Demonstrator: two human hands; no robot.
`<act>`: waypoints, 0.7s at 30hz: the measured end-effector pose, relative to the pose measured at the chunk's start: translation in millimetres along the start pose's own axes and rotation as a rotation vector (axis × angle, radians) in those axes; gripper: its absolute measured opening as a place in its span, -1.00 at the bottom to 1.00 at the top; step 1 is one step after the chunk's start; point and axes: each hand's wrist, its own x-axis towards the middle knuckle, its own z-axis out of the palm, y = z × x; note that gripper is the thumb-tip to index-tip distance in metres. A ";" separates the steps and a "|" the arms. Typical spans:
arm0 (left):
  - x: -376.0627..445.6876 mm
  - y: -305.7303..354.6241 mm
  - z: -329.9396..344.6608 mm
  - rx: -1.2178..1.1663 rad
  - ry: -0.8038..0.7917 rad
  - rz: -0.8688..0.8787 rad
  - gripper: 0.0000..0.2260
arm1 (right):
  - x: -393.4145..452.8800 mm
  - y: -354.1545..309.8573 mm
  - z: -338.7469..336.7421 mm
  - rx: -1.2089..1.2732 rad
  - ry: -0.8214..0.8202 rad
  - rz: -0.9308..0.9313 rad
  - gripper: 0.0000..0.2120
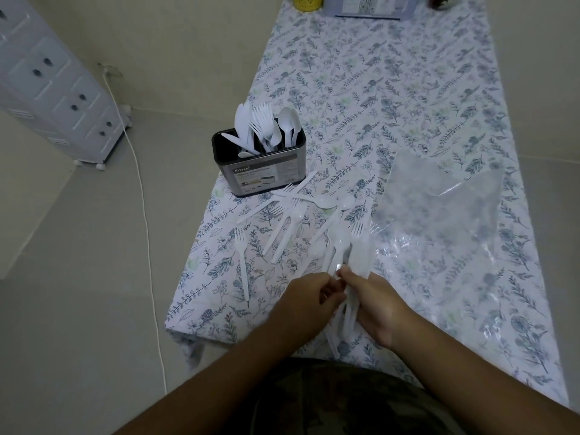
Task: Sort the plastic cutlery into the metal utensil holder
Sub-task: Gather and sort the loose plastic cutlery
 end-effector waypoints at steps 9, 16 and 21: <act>6.7 -45.3 -7.0 0.410 -0.003 0.160 -0.79 | 0.8 -5.5 -16.3 -0.014 0.145 0.081 -0.88; 40.7 -23.4 4.5 0.614 0.072 0.194 -0.63 | -0.9 -5.4 -13.4 -0.052 0.145 0.070 -0.90; 39.8 -27.5 4.1 0.760 0.144 0.095 -0.63 | -1.3 -5.3 -17.0 -0.077 0.124 0.066 -0.94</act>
